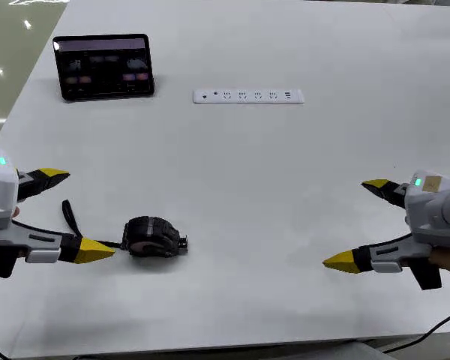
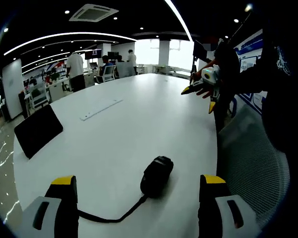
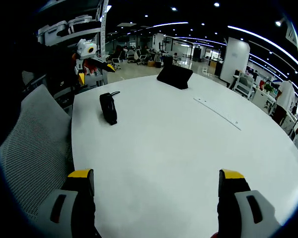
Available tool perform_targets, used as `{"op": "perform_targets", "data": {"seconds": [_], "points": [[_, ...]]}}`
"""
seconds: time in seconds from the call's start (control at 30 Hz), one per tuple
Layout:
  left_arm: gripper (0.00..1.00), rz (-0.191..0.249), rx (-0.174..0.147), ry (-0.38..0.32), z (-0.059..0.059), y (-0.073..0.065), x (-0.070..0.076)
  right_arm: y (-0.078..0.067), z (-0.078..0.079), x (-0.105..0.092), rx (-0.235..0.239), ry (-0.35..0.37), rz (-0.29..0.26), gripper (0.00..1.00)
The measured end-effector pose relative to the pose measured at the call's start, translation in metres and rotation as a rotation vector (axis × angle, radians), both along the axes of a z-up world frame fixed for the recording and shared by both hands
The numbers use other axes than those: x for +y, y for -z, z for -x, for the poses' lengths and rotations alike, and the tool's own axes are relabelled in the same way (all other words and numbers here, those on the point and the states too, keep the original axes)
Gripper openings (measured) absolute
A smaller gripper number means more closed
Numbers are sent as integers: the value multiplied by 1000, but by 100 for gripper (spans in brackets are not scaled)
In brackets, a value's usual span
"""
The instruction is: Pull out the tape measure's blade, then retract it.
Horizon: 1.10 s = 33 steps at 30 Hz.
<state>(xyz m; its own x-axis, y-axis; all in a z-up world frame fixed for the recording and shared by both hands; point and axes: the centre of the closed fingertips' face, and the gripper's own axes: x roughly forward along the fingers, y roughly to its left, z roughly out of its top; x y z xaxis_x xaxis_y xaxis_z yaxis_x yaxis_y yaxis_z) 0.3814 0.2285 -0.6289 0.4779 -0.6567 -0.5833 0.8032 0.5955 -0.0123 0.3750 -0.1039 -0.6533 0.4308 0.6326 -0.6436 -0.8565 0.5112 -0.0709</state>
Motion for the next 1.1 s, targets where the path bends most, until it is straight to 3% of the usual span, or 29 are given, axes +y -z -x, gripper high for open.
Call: {"op": "perform_targets", "data": {"seconds": [0.1, 0.17, 0.23, 0.43, 0.57, 0.67, 0.73, 0.77, 0.8, 0.83, 0.93, 1.0, 1.03, 1.1], "points": [[96, -23, 17, 40, -2, 7, -10, 1, -4, 16, -4, -27, -5, 100], [95, -78, 17, 91, 0, 16, -15, 3, -7, 28, -1, -49, -10, 100], [93, -132, 40, 132, 4, 28, -19, 9, -8, 42, 14, -70, -23, 100], [91, -224, 73, 247, 15, 56, -35, 30, -3, 75, 43, -156, -1, 100], [84, -268, 102, 298, 17, 70, -45, 41, -6, 100, 55, -182, -7, 100], [83, -269, 106, 331, 16, 73, -54, 48, -7, 118, 68, -202, -11, 100], [76, -291, 108, 364, 17, 75, -57, 50, -7, 131, 66, -229, -15, 100], [69, -303, 140, 372, 20, 77, -56, 52, -7, 134, 67, -234, -13, 100], [61, -322, 148, 370, 17, 78, -57, 53, -6, 141, 70, -249, -13, 100], [55, -326, 134, 374, 15, 78, -58, 54, -6, 145, 71, -259, -11, 100], [52, -357, 110, 401, 12, 79, -61, 55, -5, 161, 71, -291, -10, 100], [46, -388, 77, 419, 7, 80, -60, 56, -5, 170, 67, -311, -9, 100], [39, -388, 78, 418, 7, 80, -61, 56, -5, 172, 64, -317, -10, 99], [37, -388, 105, 422, 9, 84, -62, 56, -6, 179, 63, -332, -10, 97]]}}
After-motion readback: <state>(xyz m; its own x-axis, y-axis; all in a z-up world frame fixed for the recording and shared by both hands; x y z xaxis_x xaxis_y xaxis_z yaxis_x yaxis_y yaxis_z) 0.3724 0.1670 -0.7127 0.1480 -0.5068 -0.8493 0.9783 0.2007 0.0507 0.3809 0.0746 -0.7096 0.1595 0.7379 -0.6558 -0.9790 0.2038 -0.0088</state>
